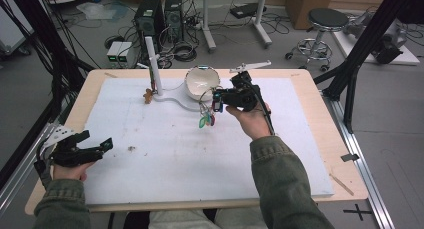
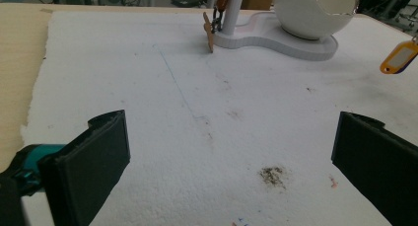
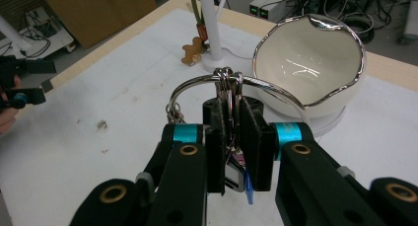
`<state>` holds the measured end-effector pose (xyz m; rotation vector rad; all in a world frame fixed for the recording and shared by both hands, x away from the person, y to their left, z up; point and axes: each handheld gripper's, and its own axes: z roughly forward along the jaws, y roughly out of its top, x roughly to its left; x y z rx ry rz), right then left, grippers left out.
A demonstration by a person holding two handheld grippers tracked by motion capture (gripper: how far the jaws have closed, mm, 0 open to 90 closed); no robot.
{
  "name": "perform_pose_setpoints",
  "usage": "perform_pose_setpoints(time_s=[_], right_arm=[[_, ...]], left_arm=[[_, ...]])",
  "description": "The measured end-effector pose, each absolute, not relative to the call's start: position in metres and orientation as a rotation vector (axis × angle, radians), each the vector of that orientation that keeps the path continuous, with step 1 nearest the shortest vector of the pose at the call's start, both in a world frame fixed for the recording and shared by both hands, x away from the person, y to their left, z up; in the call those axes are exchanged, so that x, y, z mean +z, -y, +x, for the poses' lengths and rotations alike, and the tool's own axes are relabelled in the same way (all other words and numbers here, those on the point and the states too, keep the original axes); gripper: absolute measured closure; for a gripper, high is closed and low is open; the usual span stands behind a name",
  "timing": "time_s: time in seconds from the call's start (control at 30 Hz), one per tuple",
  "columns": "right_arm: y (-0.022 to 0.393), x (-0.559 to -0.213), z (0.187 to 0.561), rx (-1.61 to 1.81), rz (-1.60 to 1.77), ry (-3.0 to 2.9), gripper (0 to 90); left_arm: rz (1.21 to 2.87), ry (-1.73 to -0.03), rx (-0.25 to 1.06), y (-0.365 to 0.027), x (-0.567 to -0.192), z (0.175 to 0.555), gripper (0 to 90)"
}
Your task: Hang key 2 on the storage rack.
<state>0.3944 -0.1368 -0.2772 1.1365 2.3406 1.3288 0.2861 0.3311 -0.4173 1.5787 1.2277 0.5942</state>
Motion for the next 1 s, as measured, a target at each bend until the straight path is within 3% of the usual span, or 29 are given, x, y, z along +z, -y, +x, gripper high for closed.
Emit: perform_pose_setpoints(time_s=[1.0], right_arm=[[0.083,-0.245,0.433,1.290,1.138,-2.371,81.1]], left_arm=[[1.582,-1.226,0.585,-0.332,-0.418,0.288,1.7]])
